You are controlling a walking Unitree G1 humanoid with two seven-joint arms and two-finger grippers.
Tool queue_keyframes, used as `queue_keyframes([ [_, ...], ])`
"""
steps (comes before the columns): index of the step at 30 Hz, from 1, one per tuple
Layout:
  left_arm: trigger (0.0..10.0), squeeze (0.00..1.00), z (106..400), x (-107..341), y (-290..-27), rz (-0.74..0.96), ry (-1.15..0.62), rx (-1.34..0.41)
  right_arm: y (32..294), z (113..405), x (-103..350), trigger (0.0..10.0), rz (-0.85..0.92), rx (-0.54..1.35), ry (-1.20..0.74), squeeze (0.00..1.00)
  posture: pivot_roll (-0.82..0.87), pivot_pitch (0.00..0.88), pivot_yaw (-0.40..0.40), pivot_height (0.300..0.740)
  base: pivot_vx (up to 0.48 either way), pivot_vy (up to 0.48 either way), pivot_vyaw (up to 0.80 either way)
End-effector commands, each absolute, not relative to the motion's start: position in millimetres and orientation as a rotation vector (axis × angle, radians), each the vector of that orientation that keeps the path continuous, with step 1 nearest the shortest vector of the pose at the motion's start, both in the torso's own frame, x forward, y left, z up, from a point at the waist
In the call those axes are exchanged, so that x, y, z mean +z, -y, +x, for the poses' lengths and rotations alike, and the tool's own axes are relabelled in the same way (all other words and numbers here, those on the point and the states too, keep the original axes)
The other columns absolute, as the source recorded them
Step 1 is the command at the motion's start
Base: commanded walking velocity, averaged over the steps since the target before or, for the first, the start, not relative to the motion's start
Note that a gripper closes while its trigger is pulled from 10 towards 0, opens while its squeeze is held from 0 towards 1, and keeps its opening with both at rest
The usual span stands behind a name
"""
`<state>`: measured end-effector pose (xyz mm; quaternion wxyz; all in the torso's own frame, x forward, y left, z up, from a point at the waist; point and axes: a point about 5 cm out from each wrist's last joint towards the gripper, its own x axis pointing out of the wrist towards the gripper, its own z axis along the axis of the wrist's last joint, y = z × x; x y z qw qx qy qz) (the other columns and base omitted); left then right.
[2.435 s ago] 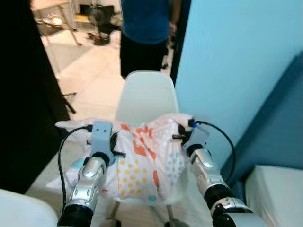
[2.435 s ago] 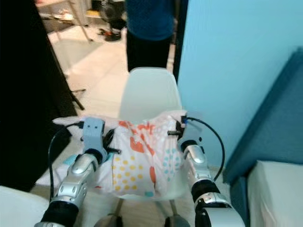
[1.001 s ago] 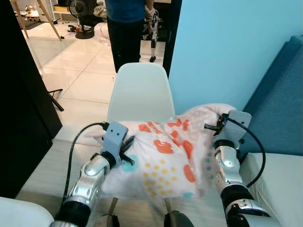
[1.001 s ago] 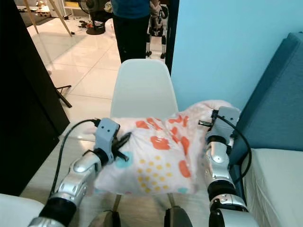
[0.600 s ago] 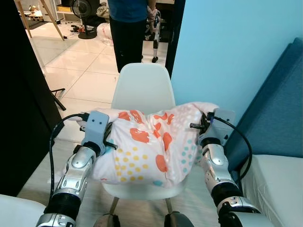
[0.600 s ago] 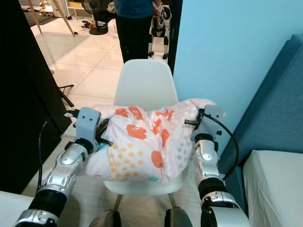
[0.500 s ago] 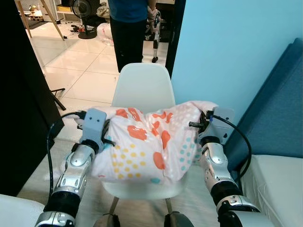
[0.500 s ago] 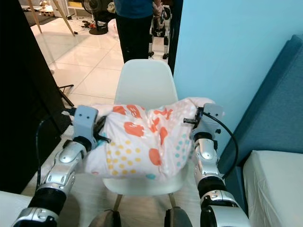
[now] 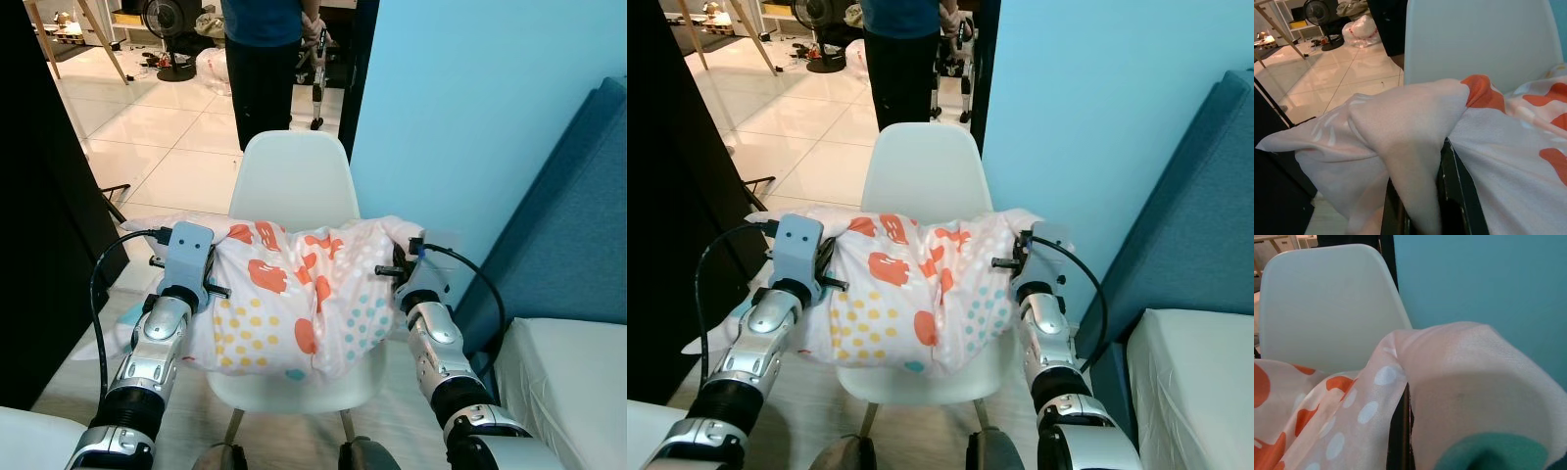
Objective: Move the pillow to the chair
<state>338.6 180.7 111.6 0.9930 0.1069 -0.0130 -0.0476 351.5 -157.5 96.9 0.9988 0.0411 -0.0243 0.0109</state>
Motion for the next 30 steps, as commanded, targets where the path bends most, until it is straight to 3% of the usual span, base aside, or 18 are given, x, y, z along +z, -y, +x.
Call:
queue_keyframes([
  [1,10.0,0.00,343.8,123.3,-171.2,0.211,0.091,-0.113,146.1,355.1,100.2,10.0,0.077,0.072,0.047,0.00,0.03,0.000,-0.076,0.619,0.000,0.000,0.00],
  [16,10.0,0.00,342.9,120.7,-167.6,0.212,0.092,-0.123,148.2,356.0,101.2,10.0,0.075,0.072,0.047,0.00,0.03,0.000,-0.066,0.619,0.000,0.000,0.00],
  [22,10.0,0.00,345.0,122.4,-164.4,0.214,0.097,-0.130,150.7,356.2,99.6,10.0,0.067,0.064,0.031,0.00,0.02,0.000,-0.064,0.590,0.000,0.000,0.00],
  [30,10.0,0.00,347.3,122.3,-165.8,0.227,0.087,-0.118,145.0,357.0,100.6,10.0,0.073,0.102,0.034,0.00,0.02,0.000,-0.066,0.590,0.000,0.000,0.00],
])
